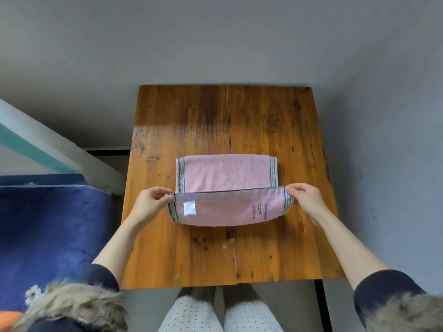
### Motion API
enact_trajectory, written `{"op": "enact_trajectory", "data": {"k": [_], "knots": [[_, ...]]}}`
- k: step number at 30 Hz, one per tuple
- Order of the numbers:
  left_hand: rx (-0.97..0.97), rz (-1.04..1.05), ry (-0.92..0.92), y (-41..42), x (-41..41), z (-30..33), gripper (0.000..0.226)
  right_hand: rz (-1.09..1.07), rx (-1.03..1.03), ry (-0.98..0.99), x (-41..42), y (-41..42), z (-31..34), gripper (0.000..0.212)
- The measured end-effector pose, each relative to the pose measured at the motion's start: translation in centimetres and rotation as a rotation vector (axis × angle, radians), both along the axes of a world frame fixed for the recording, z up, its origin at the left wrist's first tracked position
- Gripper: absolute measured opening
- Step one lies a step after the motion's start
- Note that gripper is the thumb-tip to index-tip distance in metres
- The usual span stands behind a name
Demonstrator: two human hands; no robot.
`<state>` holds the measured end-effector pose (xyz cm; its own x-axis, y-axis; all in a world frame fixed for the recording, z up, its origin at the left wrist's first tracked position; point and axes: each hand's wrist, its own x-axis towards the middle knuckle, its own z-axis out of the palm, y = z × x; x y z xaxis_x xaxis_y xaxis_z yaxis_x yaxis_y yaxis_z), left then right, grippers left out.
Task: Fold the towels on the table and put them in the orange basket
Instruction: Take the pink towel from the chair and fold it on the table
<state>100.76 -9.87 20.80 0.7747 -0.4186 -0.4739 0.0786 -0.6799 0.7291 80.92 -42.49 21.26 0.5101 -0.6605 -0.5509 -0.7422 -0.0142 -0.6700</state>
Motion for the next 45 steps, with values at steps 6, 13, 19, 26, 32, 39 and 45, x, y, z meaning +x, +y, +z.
{"op": "enact_trajectory", "data": {"k": [6,13,19,26,32,39,45], "knots": [[-0.075,0.059,-0.046,-4.0,4.5,-0.1,0.011,-0.025,-0.089,-0.06,4.8,-2.6,-0.8,0.029],[0.013,0.098,-0.076,-7.3,9.2,-3.5,0.012,-0.065,-0.106,-0.052,8.3,-4.9,-4.4,0.027],[0.076,0.106,-0.077,-8.3,10.8,-6.4,0.008,-0.026,-0.155,-0.013,10.0,-5.8,-7.1,0.024],[0.175,0.121,-0.08,-8.6,11.1,-8.7,0.009,-0.004,-0.219,0.063,11.4,-6.4,-9.3,0.026],[0.354,-0.116,-0.585,-9.4,8.5,-7.6,0.039,-0.034,-0.476,0.016,10.8,-4.0,-8.4,0.035],[0.41,-0.647,-0.801,-12.7,1.5,-10.2,0.052,0.805,-0.777,0.056,10.4,3.9,-10.9,0.059],[0.457,-0.603,-0.726,-10.7,2.8,-13.5,0.06,0.704,-0.736,0.109,8.6,1.0,-13.7,0.059]]}}
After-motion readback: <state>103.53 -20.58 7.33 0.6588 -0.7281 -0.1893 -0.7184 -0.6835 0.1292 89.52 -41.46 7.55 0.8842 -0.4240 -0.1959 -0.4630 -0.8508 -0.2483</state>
